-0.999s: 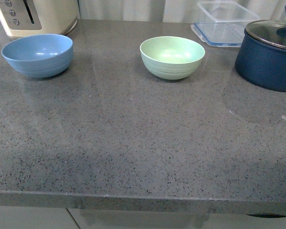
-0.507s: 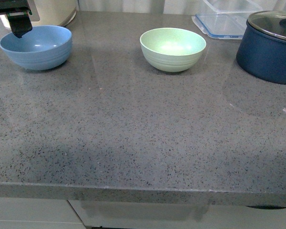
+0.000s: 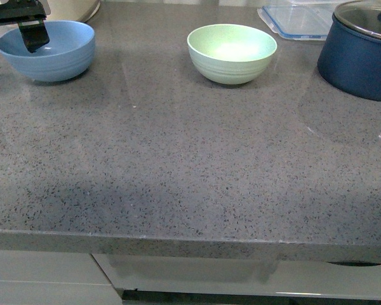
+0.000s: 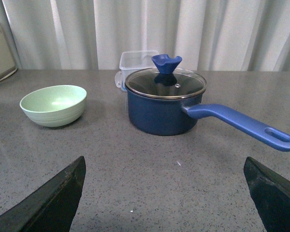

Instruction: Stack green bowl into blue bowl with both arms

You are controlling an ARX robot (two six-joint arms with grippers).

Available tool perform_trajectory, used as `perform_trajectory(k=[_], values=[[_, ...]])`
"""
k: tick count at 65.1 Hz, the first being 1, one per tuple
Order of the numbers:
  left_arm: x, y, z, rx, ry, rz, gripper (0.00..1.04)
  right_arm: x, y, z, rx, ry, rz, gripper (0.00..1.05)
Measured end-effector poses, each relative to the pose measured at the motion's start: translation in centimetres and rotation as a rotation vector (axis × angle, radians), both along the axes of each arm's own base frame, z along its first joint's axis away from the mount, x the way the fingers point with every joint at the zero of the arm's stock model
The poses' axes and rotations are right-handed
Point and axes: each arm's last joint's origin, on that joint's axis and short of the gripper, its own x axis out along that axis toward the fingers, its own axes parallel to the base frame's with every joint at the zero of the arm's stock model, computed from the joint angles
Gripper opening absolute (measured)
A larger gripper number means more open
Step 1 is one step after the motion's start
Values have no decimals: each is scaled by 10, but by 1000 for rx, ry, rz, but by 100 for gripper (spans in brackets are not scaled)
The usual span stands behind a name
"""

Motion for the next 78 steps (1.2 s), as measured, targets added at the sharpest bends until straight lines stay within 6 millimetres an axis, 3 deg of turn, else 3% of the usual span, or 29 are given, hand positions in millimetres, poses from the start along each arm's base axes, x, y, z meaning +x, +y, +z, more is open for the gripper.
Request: perform_trajectory(k=[18,49,55,69,78], values=[[5,-4,-7,-14,12,-1,96,0,0,0,0,0,0,95],[2,-14,-12,-81,35,39,21,0,0,0,0,0,0,95],[0,-14,-3,-102,-1,64,6,0,0,0,0,0,0,95],[3,-20,7,-103,-19,52,6,0,0,0,0,0,0,95],[11,-31,28,-114,-65,25,6,0,0,0,0,0,0,95]])
